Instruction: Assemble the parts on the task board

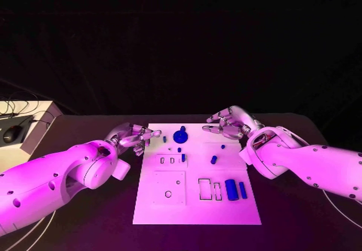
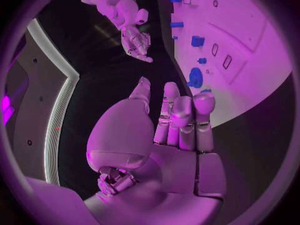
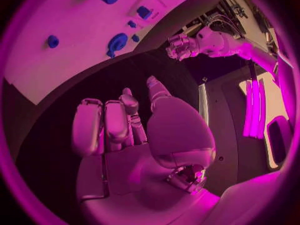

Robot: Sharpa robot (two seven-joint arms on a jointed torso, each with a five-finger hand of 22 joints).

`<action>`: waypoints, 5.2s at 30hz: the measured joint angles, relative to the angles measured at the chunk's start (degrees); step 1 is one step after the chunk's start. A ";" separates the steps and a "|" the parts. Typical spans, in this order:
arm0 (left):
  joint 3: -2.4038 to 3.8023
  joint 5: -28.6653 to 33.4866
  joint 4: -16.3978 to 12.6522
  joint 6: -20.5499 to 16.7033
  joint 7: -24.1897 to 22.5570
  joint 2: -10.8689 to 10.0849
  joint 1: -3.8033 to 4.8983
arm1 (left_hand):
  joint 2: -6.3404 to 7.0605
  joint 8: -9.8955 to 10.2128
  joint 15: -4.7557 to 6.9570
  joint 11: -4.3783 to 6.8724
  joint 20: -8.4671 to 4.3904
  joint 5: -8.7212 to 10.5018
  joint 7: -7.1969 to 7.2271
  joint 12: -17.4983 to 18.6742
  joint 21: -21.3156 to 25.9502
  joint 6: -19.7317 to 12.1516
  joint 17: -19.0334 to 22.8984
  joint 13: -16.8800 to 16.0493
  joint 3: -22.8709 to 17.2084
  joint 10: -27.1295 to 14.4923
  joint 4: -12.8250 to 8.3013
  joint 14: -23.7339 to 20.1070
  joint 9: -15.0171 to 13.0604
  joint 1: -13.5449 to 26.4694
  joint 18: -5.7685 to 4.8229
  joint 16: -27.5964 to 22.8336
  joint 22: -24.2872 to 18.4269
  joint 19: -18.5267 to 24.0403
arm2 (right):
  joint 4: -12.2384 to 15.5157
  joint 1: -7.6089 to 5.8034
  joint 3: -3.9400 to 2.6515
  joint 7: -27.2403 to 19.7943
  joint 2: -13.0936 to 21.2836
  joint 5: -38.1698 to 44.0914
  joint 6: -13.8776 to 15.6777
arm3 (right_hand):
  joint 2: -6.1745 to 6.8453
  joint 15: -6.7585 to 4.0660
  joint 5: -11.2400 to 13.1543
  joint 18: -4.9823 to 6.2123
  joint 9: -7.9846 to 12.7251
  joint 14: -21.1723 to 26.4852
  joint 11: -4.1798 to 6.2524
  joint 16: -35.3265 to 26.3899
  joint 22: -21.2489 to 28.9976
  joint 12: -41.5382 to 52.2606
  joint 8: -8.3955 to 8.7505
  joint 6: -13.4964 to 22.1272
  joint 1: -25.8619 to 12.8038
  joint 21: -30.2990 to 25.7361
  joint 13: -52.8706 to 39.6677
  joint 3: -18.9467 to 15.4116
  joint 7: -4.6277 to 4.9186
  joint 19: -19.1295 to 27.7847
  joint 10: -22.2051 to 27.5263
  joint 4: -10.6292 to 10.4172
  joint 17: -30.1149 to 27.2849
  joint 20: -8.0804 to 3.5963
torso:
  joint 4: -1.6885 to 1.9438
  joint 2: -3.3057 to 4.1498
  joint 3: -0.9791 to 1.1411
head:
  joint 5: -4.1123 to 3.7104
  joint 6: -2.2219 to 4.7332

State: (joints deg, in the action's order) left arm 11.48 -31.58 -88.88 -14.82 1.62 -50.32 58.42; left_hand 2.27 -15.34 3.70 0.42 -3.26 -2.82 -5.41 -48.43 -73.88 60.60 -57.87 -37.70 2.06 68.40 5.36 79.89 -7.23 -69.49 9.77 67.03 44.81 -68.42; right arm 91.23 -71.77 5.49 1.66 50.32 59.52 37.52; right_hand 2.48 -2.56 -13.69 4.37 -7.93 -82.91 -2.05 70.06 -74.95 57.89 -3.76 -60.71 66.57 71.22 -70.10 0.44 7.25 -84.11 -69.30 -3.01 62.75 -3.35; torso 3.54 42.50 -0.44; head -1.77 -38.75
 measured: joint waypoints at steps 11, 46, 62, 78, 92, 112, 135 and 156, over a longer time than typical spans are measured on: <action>-1.11 -9.38 3.00 9.28 18.95 5.99 5.78 | 0.36 -2.59 0.29 0.40 0.11 0.00 0.55 -1.48 -3.07 0.10 -4.16 -4.51 -0.27 0.84 4.57 1.30 -0.94 2.16 -1.00 2.66 7.43 -2.97 | -5.13 -0.85 -0.01 -6.00 0.75 -13.30 -3.35 | -0.98 0.00 -1.14 0.00 -0.52 0.00 0.21 -0.22 0.01 0.00 0.00 0.00 -0.22 -0.60 0.00 -1.06 0.00 0.00 0.22 1.39 -0.38 0.00 | -0.34 -1.07 0.61 | 0.51 -0.73; -7.91 -16.60 16.57 24.82 36.67 21.02 12.22 | 6.66 -11.30 0.59 0.92 -0.10 0.00 2.06 -0.45 -2.40 -3.67 -5.10 -7.25 -15.35 1.37 9.27 1.60 -13.35 8.14 -1.01 3.35 12.27 -3.56 | -9.87 -0.98 -0.01 -7.86 -0.65 -17.35 -6.27 | -1.65 -0.01 -1.61 0.00 -0.55 0.00 0.19 -0.55 0.04 0.00 0.00 0.01 -0.45 -1.10 0.14 -1.61 -0.02 0.00 0.21 1.92 -0.80 0.00 | -0.76 -1.70 1.04 | 0.54 -1.09; -8.00 -16.93 19.58 25.45 36.95 22.79 12.23 | 6.65 -10.27 0.60 0.91 -0.31 0.00 1.94 -0.45 -1.46 -3.78 -5.11 -7.39 -18.01 1.35 8.53 1.60 -15.52 8.14 -1.02 3.08 13.62 -3.76 | -9.81 -0.99 -0.01 -7.72 -0.70 -17.34 -6.43 | -1.89 -0.01 -1.60 0.00 -0.60 0.00 0.19 -0.55 0.00 0.00 0.00 0.21 -0.69 -1.10 0.14 -1.61 0.17 0.00 0.21 1.91 -0.79 -0.01 | -0.82 -1.44 0.95 | 1.04 -1.44; -8.02 -16.91 21.57 26.35 36.89 24.27 12.22 | 6.81 -10.27 0.60 0.90 -0.30 0.00 1.94 -0.45 -0.61 -3.78 -5.38 -7.24 -21.12 1.35 5.06 1.59 -16.99 8.46 -1.03 3.08 14.55 -3.76 | -9.70 -0.99 -0.01 -7.63 -0.92 -17.32 -6.53 | -2.18 -0.01 -1.60 0.00 -0.65 0.00 0.18 -0.55 0.01 0.00 0.00 0.21 -0.98 -1.33 0.19 -1.88 0.17 0.00 0.21 1.84 -0.79 -0.01 | -0.91 -1.43 0.97 | 1.01 -1.99; -8.04 -16.88 21.46 27.01 36.84 24.42 12.22 | 6.56 -9.80 0.60 0.90 -0.28 0.00 1.94 -0.15 -0.17 -3.78 -5.70 -7.11 -21.22 1.35 4.50 1.59 -18.70 8.20 -1.24 3.08 15.50 -3.77 | -9.86 -0.99 -0.01 -7.48 -1.14 -17.31 -6.76 | -2.18 -0.01 -1.60 0.00 -0.65 0.00 0.18 -0.55 0.03 0.00 0.00 0.21 -0.98 -1.33 0.19 -1.94 0.16 0.00 0.20 1.90 -0.79 -0.01 | -0.80 -1.46 1.01 | 0.95 -2.22; -8.06 -16.86 21.49 28.32 36.84 24.50 12.22 | 7.49 -11.31 1.01 1.54 -0.31 0.00 3.19 -0.15 0.49 -4.18 -5.98 -7.01 -28.66 1.34 -0.24 1.60 -26.86 9.13 -1.90 3.08 16.60 -4.17 | -9.98 -0.99 -0.01 -7.25 -1.36 -17.31 -7.00 | -2.18 -0.01 -1.60 0.00 -0.65 0.00 0.18 -0.55 0.04 0.00 0.00 0.20 -0.98 -1.33 0.18 -2.17 0.15 0.00 0.20 2.13 -0.79 -0.01 | -0.85 -1.41 1.01 | 0.88 -2.36; -8.07 -16.13 21.32 28.31 36.26 24.36 12.29 | 4.03 -7.82 1.22 2.04 -0.72 -12.80 2.97 1.56 0.76 -4.40 -6.93 -6.48 -35.99 1.45 -8.71 1.81 -26.74 8.89 -1.89 3.08 18.04 -4.58 | -10.34 -0.92 -0.01 -7.16 -1.75 -17.26 -7.08 | -2.18 -0.01 -1.60 0.00 -0.69 0.00 0.17 -0.55 0.01 0.00 0.01 0.15 -0.98 -1.32 0.18 -2.17 0.10 0.00 0.20 2.14 -0.79 -0.01 | -0.82 -1.40 1.01 | 1.04 -2.58; -8.04 -12.50 14.66 25.18 35.98 18.77 12.27 | 3.18 -5.30 1.84 2.14 -2.15 -18.75 2.51 3.84 1.40 -3.48 -6.99 -7.37 -36.83 3.20 -7.97 2.01 -26.76 11.03 -2.81 3.08 20.02 -5.56 | -10.40 -0.84 -0.01 -7.16 -1.31 -17.25 -7.11 | -2.18 -0.01 -1.60 0.00 -0.68 0.00 0.17 -0.55 0.03 0.00 0.00 0.30 -0.98 -1.32 0.18 -2.17 0.25 0.00 0.20 2.14 -0.79 -0.01 | -0.71 -1.46 1.01 | 1.14 -2.75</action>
State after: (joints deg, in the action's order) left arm 3.44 -44.08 -74.22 10.37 37.60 -31.55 70.69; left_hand 5.45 -20.63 5.54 2.56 -5.41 -21.57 -2.90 -44.59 -72.48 57.12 -64.86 -45.07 -34.77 71.60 -2.61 81.90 -34.00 -58.46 6.96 70.11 64.82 -73.98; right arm 80.83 -72.62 5.49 -5.50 49.02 42.27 30.41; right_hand 0.30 -2.56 -15.29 4.37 -8.61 -82.90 -1.88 69.51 -74.92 57.89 -3.76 -60.41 65.60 69.89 -69.92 -1.73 7.50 -84.11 -69.10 -0.87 61.96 -3.36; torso 2.83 41.03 0.57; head -0.64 -41.51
